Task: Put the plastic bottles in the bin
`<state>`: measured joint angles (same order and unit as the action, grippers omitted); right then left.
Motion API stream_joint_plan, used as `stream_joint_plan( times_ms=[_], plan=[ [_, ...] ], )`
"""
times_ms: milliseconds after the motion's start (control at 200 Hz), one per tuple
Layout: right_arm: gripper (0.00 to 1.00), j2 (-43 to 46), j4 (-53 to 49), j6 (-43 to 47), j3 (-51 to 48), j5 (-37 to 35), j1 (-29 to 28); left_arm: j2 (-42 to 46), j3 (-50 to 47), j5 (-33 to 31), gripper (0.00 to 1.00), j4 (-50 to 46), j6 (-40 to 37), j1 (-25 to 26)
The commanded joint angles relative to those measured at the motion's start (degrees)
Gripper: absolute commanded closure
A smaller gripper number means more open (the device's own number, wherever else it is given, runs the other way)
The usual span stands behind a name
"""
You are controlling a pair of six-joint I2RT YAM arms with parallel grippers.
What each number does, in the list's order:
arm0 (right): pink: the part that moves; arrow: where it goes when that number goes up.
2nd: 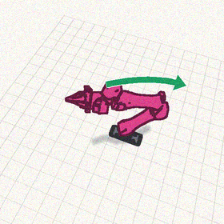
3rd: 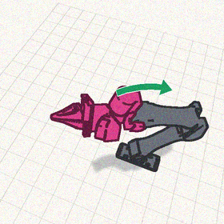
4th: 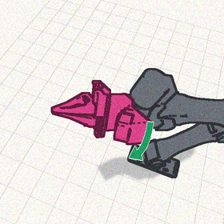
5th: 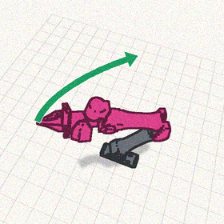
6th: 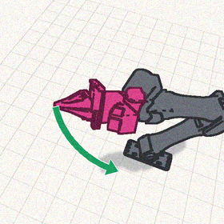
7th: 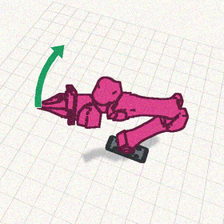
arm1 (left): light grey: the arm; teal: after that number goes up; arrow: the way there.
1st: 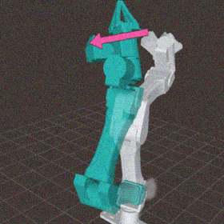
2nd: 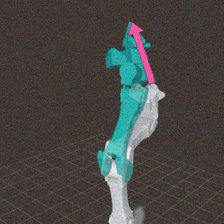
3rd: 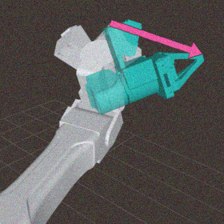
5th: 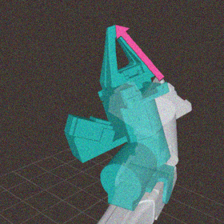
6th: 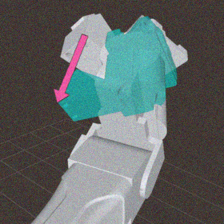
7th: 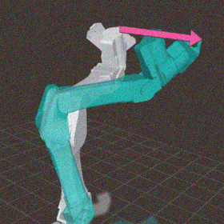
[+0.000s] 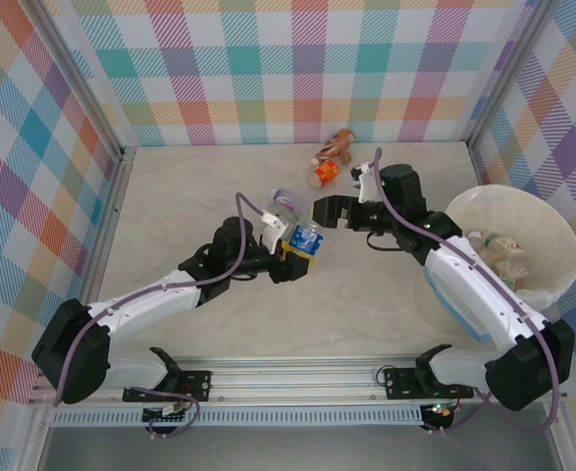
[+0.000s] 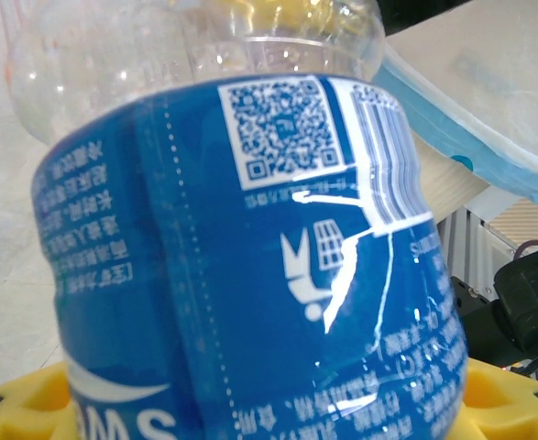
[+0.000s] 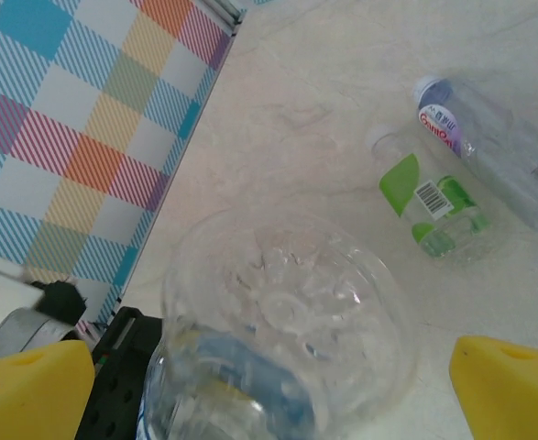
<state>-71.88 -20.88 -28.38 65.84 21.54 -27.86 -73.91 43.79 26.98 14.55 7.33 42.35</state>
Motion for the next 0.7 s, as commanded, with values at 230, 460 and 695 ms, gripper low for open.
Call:
stream_joint_plan(
  times_ms=[230,460,695],
  plan=[
    [0.15,-5.81,-0.78,-3.75,4.98,0.26,-2.58,-3.56,5.57,-0.50,0.70,2.03,-1.76,1.94],
    [0.39,-1.95,0.64,-3.87,3.00,-3.12,-2.44,-4.71,5.96,-3.91,0.38,1.63,0.64,1.93],
    [0.43,4.40,2.75,-3.15,-0.48,-11.61,-2.30,-3.08,3.97,-3.63,0.00,2.96,2.51,1.95]
  ],
)
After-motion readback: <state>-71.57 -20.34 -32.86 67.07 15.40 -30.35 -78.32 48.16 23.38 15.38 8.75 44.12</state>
